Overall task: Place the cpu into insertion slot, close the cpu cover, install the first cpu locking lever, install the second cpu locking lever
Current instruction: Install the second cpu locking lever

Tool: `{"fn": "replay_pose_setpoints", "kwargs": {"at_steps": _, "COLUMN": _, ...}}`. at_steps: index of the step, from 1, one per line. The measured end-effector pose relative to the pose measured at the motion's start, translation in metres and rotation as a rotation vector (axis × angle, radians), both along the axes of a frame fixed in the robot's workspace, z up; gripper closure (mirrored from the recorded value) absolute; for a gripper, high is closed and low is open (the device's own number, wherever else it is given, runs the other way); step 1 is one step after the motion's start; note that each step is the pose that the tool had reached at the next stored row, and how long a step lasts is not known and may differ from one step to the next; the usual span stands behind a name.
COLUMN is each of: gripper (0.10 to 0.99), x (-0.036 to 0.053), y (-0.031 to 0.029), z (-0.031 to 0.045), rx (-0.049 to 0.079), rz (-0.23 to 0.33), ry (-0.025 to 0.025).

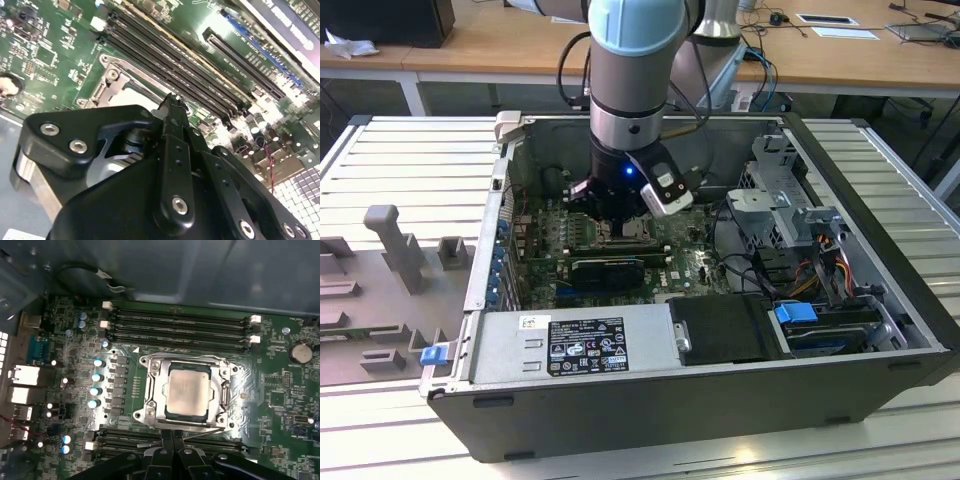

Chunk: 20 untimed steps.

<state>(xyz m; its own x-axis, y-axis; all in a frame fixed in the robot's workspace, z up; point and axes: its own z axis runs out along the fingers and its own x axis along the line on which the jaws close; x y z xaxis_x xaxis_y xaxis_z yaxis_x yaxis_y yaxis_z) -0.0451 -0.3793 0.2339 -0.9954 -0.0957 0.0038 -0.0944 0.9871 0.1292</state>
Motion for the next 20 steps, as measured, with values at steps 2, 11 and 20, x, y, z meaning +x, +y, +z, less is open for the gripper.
{"fn": "replay_pose_setpoints", "kwargs": {"at_steps": 2, "gripper": 0.98, "x": -0.0038, "y": -0.0004, "z": -0.0008, "rx": 0.0, "rz": 0.0, "ry": 0.0001}}
{"fn": "replay_pose_setpoints", "kwargs": {"at_steps": 11, "gripper": 0.98, "x": -0.0174, "y": -0.0049, "z": -0.0073, "rx": 0.001, "rz": 0.0, "ry": 0.0}}
{"fn": "replay_pose_setpoints", "kwargs": {"at_steps": 20, "gripper": 0.98, "x": -0.0248, "y": -0.005, "z": -0.0164, "rx": 0.052, "rz": 0.0, "ry": 0.0}}
